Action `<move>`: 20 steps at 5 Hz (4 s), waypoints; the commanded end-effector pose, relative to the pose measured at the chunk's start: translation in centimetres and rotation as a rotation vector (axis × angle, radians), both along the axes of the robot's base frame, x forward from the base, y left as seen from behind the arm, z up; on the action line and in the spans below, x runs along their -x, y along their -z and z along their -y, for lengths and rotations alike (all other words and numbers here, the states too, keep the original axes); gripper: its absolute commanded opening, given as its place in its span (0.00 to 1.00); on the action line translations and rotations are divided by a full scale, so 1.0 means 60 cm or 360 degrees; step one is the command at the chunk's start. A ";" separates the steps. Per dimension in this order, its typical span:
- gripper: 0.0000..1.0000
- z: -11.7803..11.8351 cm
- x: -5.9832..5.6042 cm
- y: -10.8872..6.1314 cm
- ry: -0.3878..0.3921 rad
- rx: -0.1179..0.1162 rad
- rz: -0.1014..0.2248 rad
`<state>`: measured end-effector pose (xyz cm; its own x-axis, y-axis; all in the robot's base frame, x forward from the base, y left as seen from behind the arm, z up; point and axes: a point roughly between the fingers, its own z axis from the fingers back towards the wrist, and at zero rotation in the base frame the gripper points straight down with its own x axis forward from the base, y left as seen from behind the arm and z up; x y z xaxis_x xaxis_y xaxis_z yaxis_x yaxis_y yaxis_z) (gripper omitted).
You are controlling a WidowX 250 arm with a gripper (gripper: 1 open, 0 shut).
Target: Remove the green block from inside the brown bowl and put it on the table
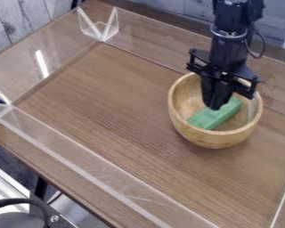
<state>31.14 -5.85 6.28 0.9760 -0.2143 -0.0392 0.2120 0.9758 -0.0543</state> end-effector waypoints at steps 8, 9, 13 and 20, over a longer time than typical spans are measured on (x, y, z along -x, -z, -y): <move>1.00 -0.003 -0.019 -0.092 0.0008 0.0004 0.0179; 1.00 0.001 -0.015 -0.072 0.0031 0.0000 0.0158; 1.00 0.013 -0.024 -0.011 0.0089 -0.0007 0.0075; 0.00 0.032 -0.033 -0.027 0.0154 0.0015 0.0157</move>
<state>32.20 -7.32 6.21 0.9561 -0.2930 -0.0049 0.2926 0.9553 -0.0413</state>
